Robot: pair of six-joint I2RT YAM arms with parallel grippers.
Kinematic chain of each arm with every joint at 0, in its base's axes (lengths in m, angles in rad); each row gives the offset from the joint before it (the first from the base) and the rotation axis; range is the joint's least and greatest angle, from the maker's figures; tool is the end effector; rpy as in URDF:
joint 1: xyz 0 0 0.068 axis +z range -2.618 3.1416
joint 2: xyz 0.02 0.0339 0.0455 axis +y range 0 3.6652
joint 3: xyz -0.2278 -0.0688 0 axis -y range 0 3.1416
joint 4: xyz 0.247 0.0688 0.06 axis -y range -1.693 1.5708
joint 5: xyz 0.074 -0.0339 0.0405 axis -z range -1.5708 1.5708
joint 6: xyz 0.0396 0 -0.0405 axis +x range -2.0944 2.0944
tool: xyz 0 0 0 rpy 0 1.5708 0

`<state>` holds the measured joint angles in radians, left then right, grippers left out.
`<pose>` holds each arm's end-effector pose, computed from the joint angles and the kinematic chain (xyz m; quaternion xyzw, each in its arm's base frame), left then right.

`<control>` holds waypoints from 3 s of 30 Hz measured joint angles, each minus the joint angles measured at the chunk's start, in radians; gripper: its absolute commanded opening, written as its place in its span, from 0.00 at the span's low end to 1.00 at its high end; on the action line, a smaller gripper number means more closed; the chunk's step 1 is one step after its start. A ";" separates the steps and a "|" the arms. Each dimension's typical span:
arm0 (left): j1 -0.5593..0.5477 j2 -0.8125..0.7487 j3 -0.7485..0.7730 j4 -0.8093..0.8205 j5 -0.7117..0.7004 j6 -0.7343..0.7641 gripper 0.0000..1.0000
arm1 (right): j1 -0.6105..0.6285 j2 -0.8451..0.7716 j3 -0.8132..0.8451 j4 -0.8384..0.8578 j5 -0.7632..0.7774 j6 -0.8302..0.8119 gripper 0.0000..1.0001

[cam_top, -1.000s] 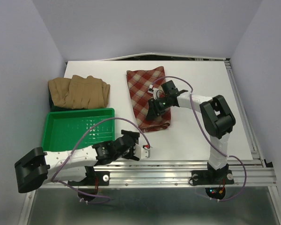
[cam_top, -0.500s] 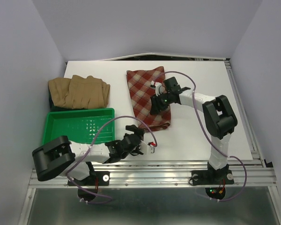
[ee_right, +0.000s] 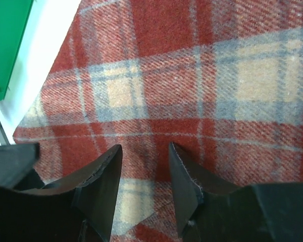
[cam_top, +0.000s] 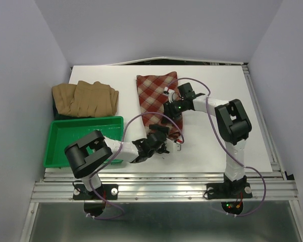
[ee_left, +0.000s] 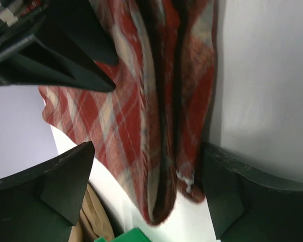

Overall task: Fold and stack the skirts
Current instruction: Fold the skirt

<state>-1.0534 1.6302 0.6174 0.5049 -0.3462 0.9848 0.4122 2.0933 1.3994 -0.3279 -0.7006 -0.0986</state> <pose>0.1662 -0.2649 0.1090 0.6775 0.5194 0.1313 0.5040 0.3713 0.1902 0.1101 -0.3184 0.8513 0.3660 0.1999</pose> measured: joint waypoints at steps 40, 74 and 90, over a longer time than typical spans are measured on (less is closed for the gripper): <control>-0.127 -0.264 0.170 -0.840 0.485 -0.462 0.00 | -0.161 0.166 0.527 -0.138 0.035 -0.045 0.73; 0.193 -0.003 0.818 -1.187 0.774 -0.323 0.00 | -0.083 0.196 0.233 -0.307 -0.341 -0.378 0.12; 0.340 0.285 0.944 -1.166 0.753 -0.232 0.13 | -0.082 0.195 0.222 -0.343 -0.364 -0.422 0.14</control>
<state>-0.7132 1.9148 1.5612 -0.6609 0.4065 0.7525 0.3305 2.2883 1.6218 -0.6704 -1.0649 -0.5201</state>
